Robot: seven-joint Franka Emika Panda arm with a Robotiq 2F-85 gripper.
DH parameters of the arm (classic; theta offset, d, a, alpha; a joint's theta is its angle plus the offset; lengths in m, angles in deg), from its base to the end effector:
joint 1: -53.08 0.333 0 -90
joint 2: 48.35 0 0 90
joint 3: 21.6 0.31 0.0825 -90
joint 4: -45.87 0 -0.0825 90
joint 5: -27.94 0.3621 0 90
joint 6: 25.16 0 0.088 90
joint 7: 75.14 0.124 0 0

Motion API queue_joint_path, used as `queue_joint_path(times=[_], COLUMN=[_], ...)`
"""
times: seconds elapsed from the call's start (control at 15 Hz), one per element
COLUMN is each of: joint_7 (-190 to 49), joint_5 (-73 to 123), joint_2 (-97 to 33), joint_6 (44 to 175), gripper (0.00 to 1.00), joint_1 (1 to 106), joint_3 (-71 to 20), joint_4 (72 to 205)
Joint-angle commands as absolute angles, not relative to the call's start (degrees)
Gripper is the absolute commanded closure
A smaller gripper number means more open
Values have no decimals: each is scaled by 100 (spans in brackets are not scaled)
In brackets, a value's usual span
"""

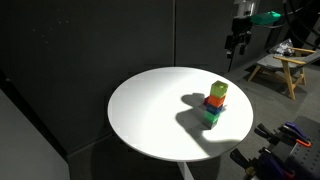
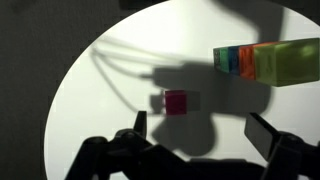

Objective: Put the maroon toy block on top of the stacked toy blocks

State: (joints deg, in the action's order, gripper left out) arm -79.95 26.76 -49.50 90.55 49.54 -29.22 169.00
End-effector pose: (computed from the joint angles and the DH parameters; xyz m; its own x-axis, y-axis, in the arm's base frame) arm 0.4913 -0.0986 0.3898 0.9888 -0.1002 -0.1103 -0.1002 -0.9949 0.0056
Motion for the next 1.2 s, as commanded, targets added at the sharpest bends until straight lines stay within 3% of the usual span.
queue_joint_path(times=[0.0,1.13], joint_7=[-7818,-7899], joint_5=[2475,2372], joint_2=[-4727,-3651], joint_6=[9325,10179], gripper=[0,0], joint_1=[4867,4792], joint_3=[-2853,-2854], joint_4=[16846,16863])
